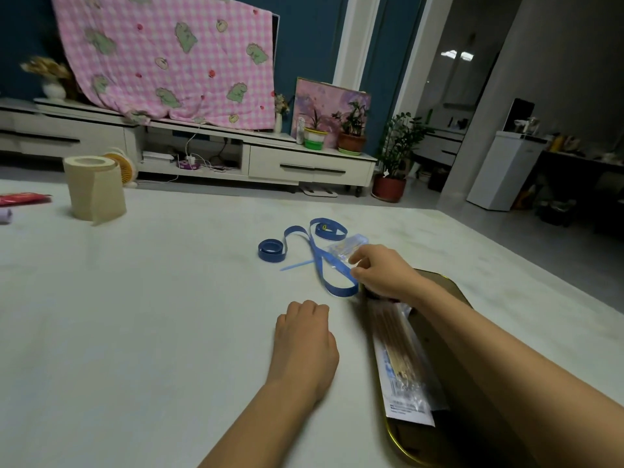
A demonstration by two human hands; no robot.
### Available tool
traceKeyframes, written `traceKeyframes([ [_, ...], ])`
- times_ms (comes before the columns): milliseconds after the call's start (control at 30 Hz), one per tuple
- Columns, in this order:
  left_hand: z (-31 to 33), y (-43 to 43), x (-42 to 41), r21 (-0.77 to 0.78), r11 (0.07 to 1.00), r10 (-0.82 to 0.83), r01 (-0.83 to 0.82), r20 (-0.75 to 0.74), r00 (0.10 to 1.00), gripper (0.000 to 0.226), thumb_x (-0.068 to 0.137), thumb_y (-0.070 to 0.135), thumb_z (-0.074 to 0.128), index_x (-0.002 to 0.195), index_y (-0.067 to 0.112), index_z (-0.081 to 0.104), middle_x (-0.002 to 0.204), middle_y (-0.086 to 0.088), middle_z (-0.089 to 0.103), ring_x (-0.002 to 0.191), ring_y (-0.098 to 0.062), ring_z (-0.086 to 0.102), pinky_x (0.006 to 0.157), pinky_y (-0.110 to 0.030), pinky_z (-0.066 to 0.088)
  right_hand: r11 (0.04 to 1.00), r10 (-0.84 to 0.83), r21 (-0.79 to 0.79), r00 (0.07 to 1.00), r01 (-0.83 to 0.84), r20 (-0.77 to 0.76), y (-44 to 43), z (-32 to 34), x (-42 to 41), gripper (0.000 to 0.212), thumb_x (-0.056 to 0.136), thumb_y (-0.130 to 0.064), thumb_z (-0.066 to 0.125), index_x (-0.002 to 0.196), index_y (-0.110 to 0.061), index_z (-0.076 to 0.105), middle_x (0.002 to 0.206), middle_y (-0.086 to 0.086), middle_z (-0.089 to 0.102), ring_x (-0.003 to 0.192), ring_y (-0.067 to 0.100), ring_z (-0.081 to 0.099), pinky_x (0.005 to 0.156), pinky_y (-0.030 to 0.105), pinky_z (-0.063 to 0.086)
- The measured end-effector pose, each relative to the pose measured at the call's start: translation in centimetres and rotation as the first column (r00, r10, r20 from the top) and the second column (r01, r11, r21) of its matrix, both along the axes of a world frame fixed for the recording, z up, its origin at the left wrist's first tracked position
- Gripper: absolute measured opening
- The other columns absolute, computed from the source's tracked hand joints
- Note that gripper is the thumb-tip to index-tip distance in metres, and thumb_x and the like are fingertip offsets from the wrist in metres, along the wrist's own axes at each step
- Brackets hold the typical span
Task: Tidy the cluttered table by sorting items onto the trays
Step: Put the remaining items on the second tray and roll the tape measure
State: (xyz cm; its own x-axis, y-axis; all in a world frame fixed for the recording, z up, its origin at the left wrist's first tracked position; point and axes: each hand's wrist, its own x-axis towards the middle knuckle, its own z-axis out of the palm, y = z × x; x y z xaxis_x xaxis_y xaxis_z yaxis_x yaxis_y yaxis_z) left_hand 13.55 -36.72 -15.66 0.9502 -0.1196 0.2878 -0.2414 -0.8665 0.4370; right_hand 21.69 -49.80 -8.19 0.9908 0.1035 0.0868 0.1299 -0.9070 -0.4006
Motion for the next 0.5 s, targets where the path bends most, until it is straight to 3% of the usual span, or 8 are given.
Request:
traceKeyframes([
  [133,0.2,0.5,1.1,-0.050,0.999,-0.002,0.001,-0.009,1.000,0.030,0.094,0.014,0.032,0.118,0.018,0.050,0.119,0.002,0.048,0.111,-0.018,0.040,0.091,-0.027,0.034,0.994,-0.077,-0.065,0.994,0.083,0.082,1.1,-1.1,5.0,0.034,0.095,-0.008,0.038,0.126,-0.006,0.050,0.128,0.018,0.053,0.115,0.032,0.049,0.092,0.035,0.042],
  [267,0.5,0.1,2.2,0.007,1.000,0.028,-0.028,-0.017,0.999,0.026,0.093,0.015,0.034,0.115,0.016,0.048,0.116,-0.003,0.042,0.107,-0.021,0.041,0.079,-0.028,0.031,0.976,-0.120,-0.186,0.992,0.112,-0.037,2.3,-2.8,8.8,0.045,0.100,-0.024,0.033,0.144,-0.017,0.027,0.144,0.022,0.029,0.129,0.035,0.034,0.105,0.041,0.035],
  [400,0.4,-0.2,3.3,0.012,0.996,0.093,-0.093,-0.037,0.995,0.025,0.093,0.015,0.035,0.115,0.018,0.044,0.115,-0.004,0.041,0.101,-0.021,0.044,0.071,-0.027,0.027,0.935,-0.219,-0.301,0.973,0.187,-0.076,2.5,-3.5,10.8,0.046,0.098,-0.039,0.032,0.139,-0.019,0.036,0.146,0.019,0.024,0.130,0.036,0.029,0.105,0.042,0.029],
  [500,0.4,-0.4,3.7,0.007,0.993,0.117,-0.117,-0.041,0.992,0.022,0.092,0.014,0.035,0.113,0.019,0.042,0.111,-0.003,0.041,0.087,-0.018,0.038,0.068,-0.026,0.026,0.923,-0.312,-0.249,0.949,0.292,-0.045,2.3,-4.0,11.8,0.056,0.090,-0.054,0.043,0.133,-0.018,0.041,0.139,0.017,0.030,0.124,0.036,0.035,0.099,0.042,0.035],
])
